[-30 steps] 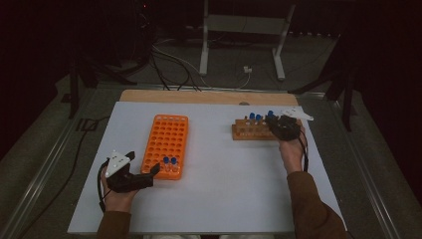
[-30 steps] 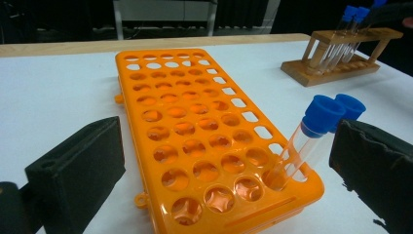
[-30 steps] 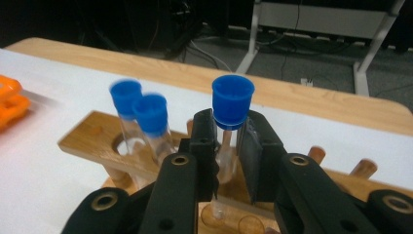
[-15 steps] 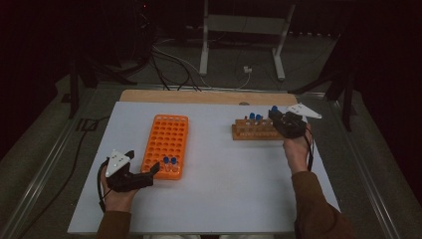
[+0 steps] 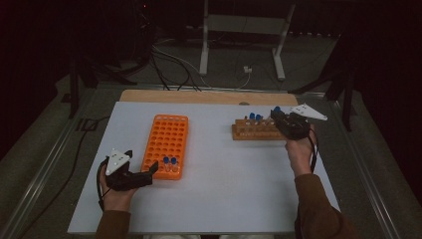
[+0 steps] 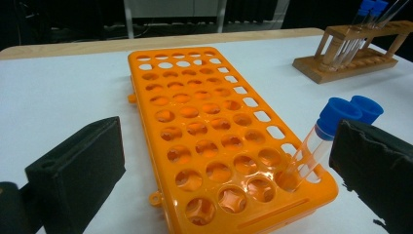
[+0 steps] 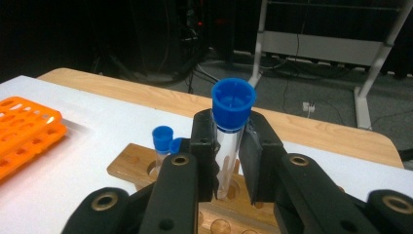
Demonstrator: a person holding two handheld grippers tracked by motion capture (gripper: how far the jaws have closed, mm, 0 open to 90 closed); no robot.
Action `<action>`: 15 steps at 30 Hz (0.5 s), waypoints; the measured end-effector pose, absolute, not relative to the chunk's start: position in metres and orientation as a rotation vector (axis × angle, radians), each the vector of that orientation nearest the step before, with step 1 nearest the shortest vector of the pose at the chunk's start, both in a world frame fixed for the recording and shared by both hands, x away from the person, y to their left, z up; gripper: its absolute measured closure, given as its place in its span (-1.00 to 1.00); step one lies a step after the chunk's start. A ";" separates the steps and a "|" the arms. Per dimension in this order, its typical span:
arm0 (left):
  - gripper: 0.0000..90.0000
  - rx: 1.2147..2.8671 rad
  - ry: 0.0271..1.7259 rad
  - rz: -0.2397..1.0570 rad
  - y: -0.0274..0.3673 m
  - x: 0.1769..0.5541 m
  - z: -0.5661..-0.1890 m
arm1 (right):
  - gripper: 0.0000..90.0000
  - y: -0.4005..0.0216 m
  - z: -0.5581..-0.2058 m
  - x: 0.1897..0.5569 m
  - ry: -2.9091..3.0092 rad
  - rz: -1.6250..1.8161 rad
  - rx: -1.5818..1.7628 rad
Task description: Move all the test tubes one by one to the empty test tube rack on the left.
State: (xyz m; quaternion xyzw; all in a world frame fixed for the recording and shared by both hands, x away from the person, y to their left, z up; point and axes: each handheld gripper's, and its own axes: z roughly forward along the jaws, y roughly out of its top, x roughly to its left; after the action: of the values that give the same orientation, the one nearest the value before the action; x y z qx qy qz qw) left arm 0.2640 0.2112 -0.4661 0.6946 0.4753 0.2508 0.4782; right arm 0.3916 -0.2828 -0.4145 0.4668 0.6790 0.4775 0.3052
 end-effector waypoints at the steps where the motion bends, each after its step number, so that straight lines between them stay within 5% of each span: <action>1: -0.99 1.697 1.160 0.614 0.212 0.264 -0.465 | 0.71 -0.283 -0.413 0.391 1.798 1.270 1.231; 15: -0.99 1.704 1.126 0.628 0.217 0.269 -0.453 | 0.71 -0.277 -0.399 0.371 1.839 1.327 1.175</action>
State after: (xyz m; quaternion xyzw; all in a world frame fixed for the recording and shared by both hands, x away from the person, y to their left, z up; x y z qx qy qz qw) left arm 0.2686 0.2171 -0.4533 0.6988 0.4619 0.2575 0.4817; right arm 0.3707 -0.2772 -0.3992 0.4405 0.6891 0.4972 0.2896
